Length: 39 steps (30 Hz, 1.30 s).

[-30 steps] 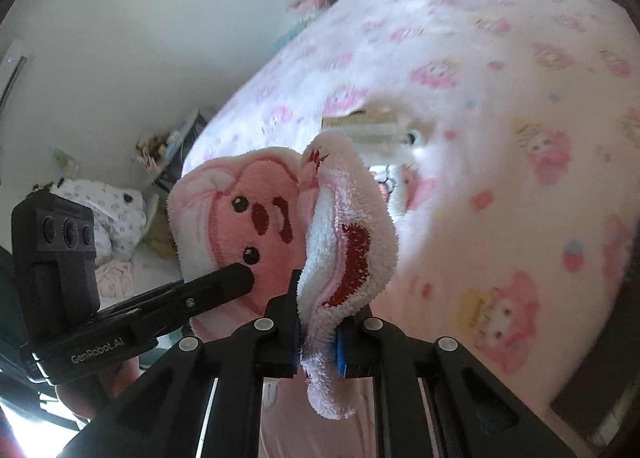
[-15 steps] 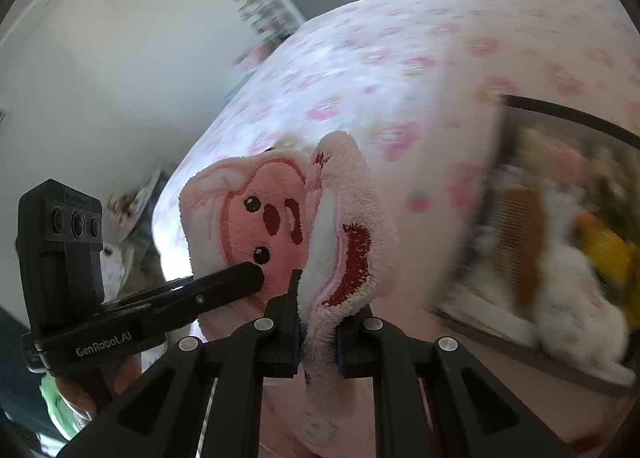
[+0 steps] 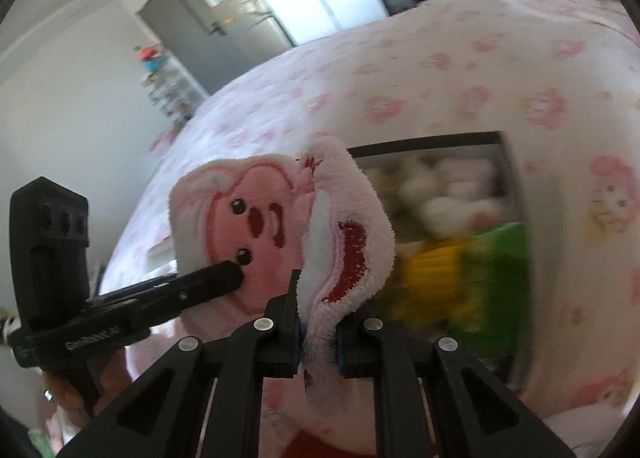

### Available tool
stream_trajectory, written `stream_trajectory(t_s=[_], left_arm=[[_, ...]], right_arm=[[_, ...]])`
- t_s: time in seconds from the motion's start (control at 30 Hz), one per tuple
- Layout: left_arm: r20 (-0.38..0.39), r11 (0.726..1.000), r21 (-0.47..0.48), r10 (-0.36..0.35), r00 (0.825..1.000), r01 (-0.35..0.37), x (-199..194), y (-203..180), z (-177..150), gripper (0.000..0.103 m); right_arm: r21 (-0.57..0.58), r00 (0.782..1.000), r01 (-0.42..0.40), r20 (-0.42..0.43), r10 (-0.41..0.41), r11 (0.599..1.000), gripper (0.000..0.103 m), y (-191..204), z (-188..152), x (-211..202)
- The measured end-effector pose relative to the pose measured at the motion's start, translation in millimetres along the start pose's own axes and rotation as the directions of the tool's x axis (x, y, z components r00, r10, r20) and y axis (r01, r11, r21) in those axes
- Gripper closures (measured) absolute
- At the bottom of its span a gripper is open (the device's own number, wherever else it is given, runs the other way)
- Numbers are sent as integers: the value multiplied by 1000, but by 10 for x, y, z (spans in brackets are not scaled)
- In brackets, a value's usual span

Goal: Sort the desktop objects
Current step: 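Lift the pink plush towel with the right gripper and carry it over the box, then lower the pink plush towel into the box and open the right gripper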

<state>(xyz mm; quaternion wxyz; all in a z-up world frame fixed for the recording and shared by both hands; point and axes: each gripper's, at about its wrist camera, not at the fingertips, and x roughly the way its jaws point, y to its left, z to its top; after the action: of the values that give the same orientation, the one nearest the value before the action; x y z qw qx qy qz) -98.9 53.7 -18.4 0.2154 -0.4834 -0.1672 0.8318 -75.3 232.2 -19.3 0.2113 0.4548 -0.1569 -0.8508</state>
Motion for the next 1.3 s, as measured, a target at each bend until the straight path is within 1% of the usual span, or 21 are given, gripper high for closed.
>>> stream_trajectory(t_s=[0.1, 0.2, 0.23, 0.27, 0.33, 0.37, 0.43, 0.5, 0.53, 0.57, 0.6, 0.63, 0.7, 0.77, 0.83, 0.87, 1.03, 1.1, 1.2, 1.23, 1.3], left_arm=[[-55, 1000, 3, -30, 998, 31, 277, -46, 51, 85], [-102, 999, 29, -14, 995, 17, 571, -103, 84, 84], [-114, 999, 32, -3, 993, 7, 642, -113, 99, 82], [-128, 999, 34, 14, 992, -10, 716, -112, 111, 75], [-165, 995, 49, 96, 982, -89, 855, -93, 146, 71], [-169, 991, 58, 126, 978, -118, 868, -85, 165, 67], [-144, 992, 45, 124, 982, -119, 773, -46, 189, 67], [-65, 994, 15, 112, 992, -111, 548, 4, 211, 67], [-36, 994, 10, 111, 993, -110, 466, 9, 210, 68], [-16, 994, 18, 105, 994, -105, 399, 4, 202, 82], [-15, 996, 38, 81, 997, -80, 351, -33, 192, 89], [-29, 998, 52, 41, 999, -39, 346, -64, 168, 91], [-65, 998, 62, -18, 998, 22, 416, -103, 111, 91], [-97, 997, 71, -1, 995, 7, 543, -144, 99, 91], [-130, 997, 72, 51, 990, -42, 706, -106, 44, 91], [-135, 996, 68, 61, 989, -53, 744, -80, 22, 95], [-111, 994, 49, 107, 988, -102, 684, -48, -3, 98], [-113, 989, 70, 136, 984, -129, 674, -83, -17, 98], [-114, 981, 96, 177, 978, -167, 667, -125, -17, 98], [-111, 983, 93, 169, 979, -159, 638, -134, -3, 98], [-94, 989, 81, 133, 987, -126, 591, -138, 26, 98]], right_arm=[[41, 999, 39, -12, -39, 998, 93, -280, -30, 30], [84, 998, 63, -33, -60, 994, 93, -514, -111, 53], [82, 995, 90, -43, -86, 993, 93, -544, -122, 104], [68, 990, 130, -61, -126, 989, 91, -579, -133, 148], [69, 981, 176, -90, -170, 982, 87, -645, -153, 208], [84, 981, 182, -88, -175, 980, 83, -680, -146, 223], [102, 980, 191, -69, -184, 976, 79, -724, -144, 166], [104, 977, 211, 16, -214, 972, 79, -712, -140, 19], [93, 974, 211, 63, -217, 973, 79, -681, -128, -42], [76, 972, 198, 112, -206, 977, 79, -629, -110, -105], [58, 973, 180, 139, -186, 982, 79, -580, -90, -127], [36, 975, 165, 143, -168, 986, 79, -538, -71, -113], [-8, 984, 150, 98, -148, 989, 82, -454, -52, -1], [-9, 983, 176, 52, -175, 984, 82, -466, -83, 156], [1, 967, 253, 18, -253, 967, 82, -523, -113, 249], [13, 966, 257, 25, -257, 966, 82, -562, -121, 202], [144, 964, 213, 128, -231, 966, 82, -784, -94, -88], [170, 951, 215, 188, -246, 962, 82, -812, -103, -195], [144, 932, 179, 292, -214, 973, 82, -724, -88, -328], [122, 933, 171, 299, -201, 978, 82, -679, -91, -313], [78, 954, 143, 256, -158, 987, 82, -630, -69, -180]])
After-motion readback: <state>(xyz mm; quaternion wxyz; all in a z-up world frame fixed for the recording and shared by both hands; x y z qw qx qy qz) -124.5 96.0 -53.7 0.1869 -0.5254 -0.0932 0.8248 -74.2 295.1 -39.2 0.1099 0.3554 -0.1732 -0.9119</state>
